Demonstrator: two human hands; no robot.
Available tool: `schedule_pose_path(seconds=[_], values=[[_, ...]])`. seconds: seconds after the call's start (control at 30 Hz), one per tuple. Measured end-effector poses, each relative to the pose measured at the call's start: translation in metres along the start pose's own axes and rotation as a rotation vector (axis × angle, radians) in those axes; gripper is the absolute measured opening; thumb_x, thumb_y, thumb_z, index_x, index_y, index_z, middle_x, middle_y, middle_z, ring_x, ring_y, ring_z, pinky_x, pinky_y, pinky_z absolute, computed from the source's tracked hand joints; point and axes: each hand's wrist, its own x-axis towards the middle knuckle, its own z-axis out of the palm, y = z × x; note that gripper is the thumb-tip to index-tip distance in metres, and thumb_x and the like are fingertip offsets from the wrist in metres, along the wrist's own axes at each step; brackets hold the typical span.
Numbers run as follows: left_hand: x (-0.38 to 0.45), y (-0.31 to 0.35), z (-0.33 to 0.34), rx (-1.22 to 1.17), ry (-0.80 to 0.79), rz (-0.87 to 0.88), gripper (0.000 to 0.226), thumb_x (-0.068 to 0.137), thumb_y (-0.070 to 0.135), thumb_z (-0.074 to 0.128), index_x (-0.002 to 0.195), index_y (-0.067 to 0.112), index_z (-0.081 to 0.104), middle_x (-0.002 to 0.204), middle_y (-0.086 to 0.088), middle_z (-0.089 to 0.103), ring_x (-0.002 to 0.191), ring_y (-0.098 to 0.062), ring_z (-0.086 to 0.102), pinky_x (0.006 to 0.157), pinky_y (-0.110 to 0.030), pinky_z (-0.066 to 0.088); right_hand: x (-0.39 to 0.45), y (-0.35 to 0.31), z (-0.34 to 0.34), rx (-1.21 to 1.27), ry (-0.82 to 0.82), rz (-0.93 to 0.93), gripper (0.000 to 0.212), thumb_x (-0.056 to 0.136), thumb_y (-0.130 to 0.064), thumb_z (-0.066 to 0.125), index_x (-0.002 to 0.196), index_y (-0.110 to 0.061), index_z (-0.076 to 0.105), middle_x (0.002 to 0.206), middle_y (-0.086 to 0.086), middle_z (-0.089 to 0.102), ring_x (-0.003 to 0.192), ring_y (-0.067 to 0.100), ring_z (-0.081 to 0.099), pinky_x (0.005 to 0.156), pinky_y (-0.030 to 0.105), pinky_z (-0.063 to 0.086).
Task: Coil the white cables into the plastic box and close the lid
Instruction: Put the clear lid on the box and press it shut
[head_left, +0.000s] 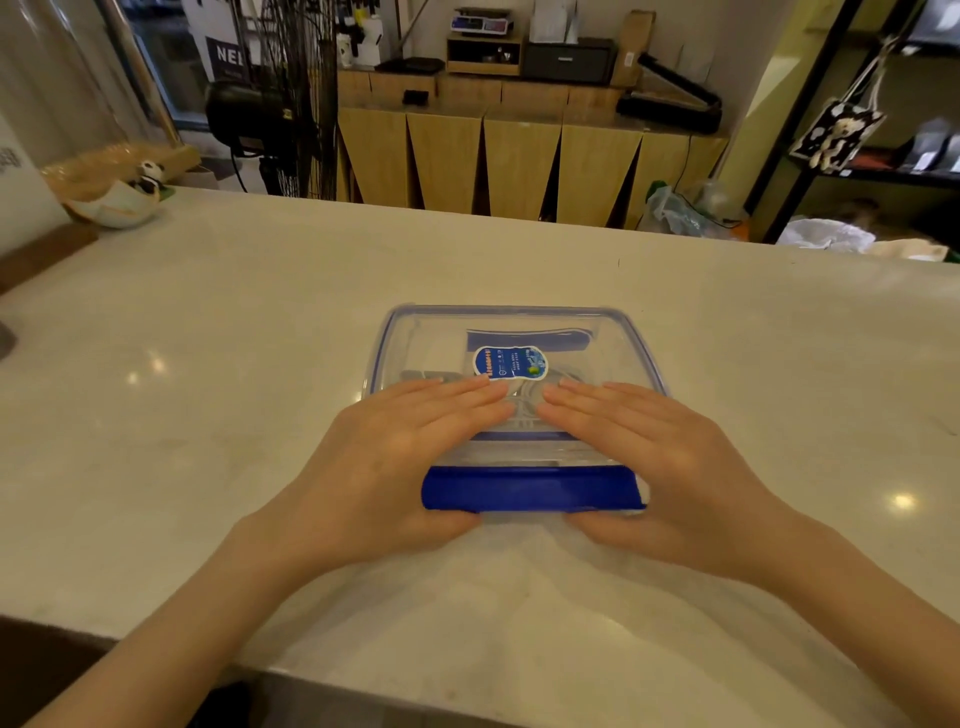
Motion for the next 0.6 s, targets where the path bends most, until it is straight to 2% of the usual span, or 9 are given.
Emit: schedule_pose_path(seconds=[0.1, 0.23, 0.3, 0.43, 0.6], values=[[0.003, -0.003, -0.008, -0.087, -0.055, -0.007, 0.065, 0.071, 0.048, 0.059, 0.127, 0.017, 0.051, 0.133, 0.004, 0.052, 0.125, -0.004, 0.043, 0.103, -0.026, 0.034, 0.004, 0.003, -0.011, 0.134, -0.076, 0.026, 0.058, 0.078, -0.042, 0.058, 0.13, -0.016, 0.05, 0.134, -0.003, 0.052, 0.127, 0.005, 0.042, 0.106, 0.024, 0.032], [0.007, -0.008, -0.009, -0.156, -0.087, -0.024, 0.065, 0.08, 0.061, 0.041, 0.126, 0.017, 0.052, 0.132, 0.011, 0.047, 0.126, -0.001, 0.038, 0.103, -0.028, 0.032, 0.009, 0.008, -0.014, 0.202, -0.097, 0.042, 0.051, 0.086, -0.046, 0.044, 0.129, -0.02, 0.049, 0.132, -0.011, 0.05, 0.127, -0.003, 0.038, 0.107, 0.018, 0.028], [0.008, -0.009, -0.007, -0.199, -0.08, -0.029, 0.064, 0.081, 0.061, 0.039, 0.126, 0.017, 0.052, 0.131, 0.012, 0.047, 0.126, 0.001, 0.037, 0.104, -0.025, 0.031, 0.008, 0.009, -0.012, 0.232, -0.089, 0.042, 0.049, 0.087, -0.045, 0.044, 0.128, -0.02, 0.05, 0.132, -0.013, 0.049, 0.128, -0.004, 0.036, 0.108, 0.017, 0.028], [0.009, -0.011, -0.01, -0.269, -0.083, -0.034, 0.068, 0.078, 0.065, 0.038, 0.125, 0.018, 0.051, 0.128, 0.014, 0.049, 0.126, 0.004, 0.035, 0.106, -0.014, 0.027, 0.007, 0.009, -0.01, 0.25, -0.055, 0.028, 0.046, 0.088, -0.04, 0.045, 0.127, -0.018, 0.052, 0.133, -0.007, 0.053, 0.127, 0.001, 0.042, 0.106, 0.026, 0.033], [0.011, -0.012, -0.008, -0.321, -0.031, -0.054, 0.059, 0.08, 0.06, 0.044, 0.12, 0.019, 0.056, 0.124, 0.014, 0.054, 0.121, 0.006, 0.044, 0.103, -0.016, 0.035, 0.008, 0.011, -0.011, 0.238, -0.045, 0.009, 0.043, 0.09, -0.037, 0.043, 0.126, -0.016, 0.053, 0.13, -0.006, 0.055, 0.125, 0.001, 0.043, 0.107, 0.022, 0.032]])
